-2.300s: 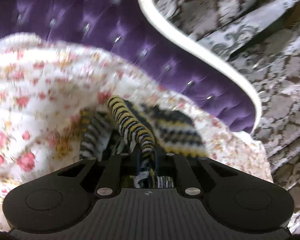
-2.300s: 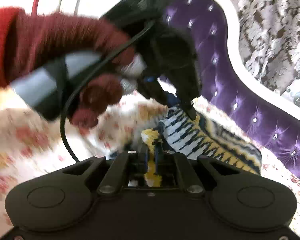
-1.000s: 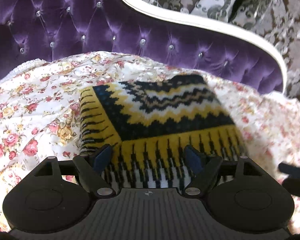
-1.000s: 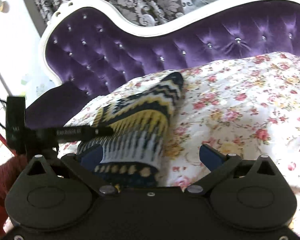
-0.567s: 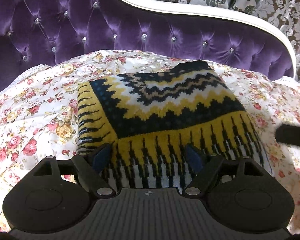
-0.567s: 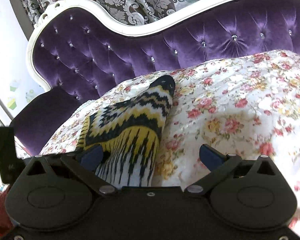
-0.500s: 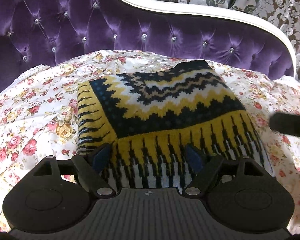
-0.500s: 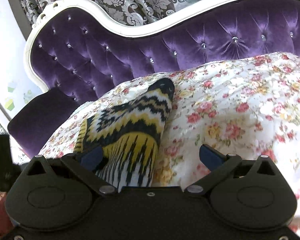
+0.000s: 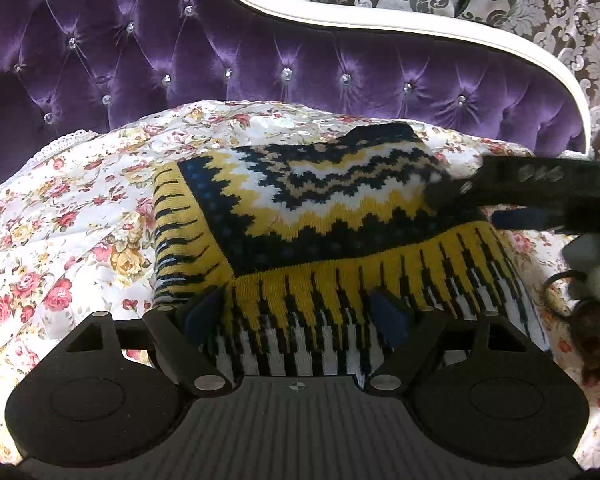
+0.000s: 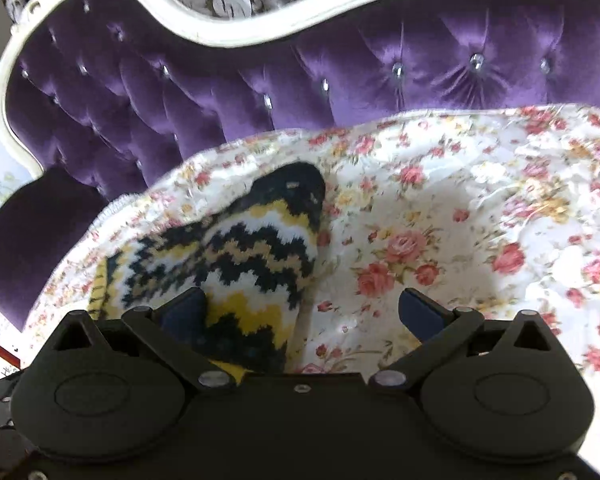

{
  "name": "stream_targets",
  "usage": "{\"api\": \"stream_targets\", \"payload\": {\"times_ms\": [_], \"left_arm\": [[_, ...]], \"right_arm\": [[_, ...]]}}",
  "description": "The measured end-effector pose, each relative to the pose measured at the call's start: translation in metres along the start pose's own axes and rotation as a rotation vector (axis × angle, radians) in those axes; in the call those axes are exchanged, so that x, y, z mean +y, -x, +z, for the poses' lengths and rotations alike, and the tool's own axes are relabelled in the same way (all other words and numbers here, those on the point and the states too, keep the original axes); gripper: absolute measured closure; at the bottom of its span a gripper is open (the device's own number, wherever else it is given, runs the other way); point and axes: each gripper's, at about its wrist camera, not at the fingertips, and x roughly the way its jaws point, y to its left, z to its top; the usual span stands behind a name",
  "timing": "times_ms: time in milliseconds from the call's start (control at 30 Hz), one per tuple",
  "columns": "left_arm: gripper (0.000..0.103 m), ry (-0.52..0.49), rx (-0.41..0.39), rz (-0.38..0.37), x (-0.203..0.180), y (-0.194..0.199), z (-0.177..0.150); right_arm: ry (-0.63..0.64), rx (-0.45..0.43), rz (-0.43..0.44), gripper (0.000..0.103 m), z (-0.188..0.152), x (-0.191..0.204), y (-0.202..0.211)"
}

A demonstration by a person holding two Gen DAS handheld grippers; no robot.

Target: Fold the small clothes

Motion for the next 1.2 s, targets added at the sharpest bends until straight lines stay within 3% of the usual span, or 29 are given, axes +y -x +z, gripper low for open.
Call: {"api": "stream_targets", "payload": {"times_ms": [233, 367, 567, 633, 767, 1033, 1100, 1200], "left_arm": [[0.023, 0.000, -0.008, -0.001, -0.001, 0.002, -0.001], [0.024, 0.017, 0.007, -0.068, 0.011, 0.011, 0.012], [0.017, 0.329, -0.072, -0.247, 0.080, 0.049, 0.021], [0.012, 0.363, -0.050, -0.250, 0.093, 0.052, 0.017], [0.011, 0.395, 0.011, -0.255, 0.103, 0.047, 0.000], [0.011, 0.416, 0.149, -0.378, 0.086, 0.021, -0.022], [0.011, 0.399, 0.154, -0.363, 0.081, 0.016, -0.021], [0.009, 0.415, 0.162, -0.380, 0.080, 0.012, -0.019]], "right_arm": [[0.103, 0.043, -0.076, 0.000, -0.007, 0.015, -0.013], [0.113, 0.041, -0.072, 0.000, -0.008, 0.013, -0.012], [0.110, 0.046, -0.057, 0.000, -0.005, 0.012, -0.015], [0.108, 0.046, -0.053, 0.000, -0.005, 0.012, -0.015], [0.103, 0.048, -0.043, 0.000, -0.005, 0.010, -0.015], [0.076, 0.063, -0.011, 0.000, -0.001, 0.005, -0.014], [0.034, 0.067, 0.026, 0.000, 0.001, 0.000, -0.011], [-0.044, 0.079, 0.160, 0.000, -0.001, -0.006, -0.007]]}}
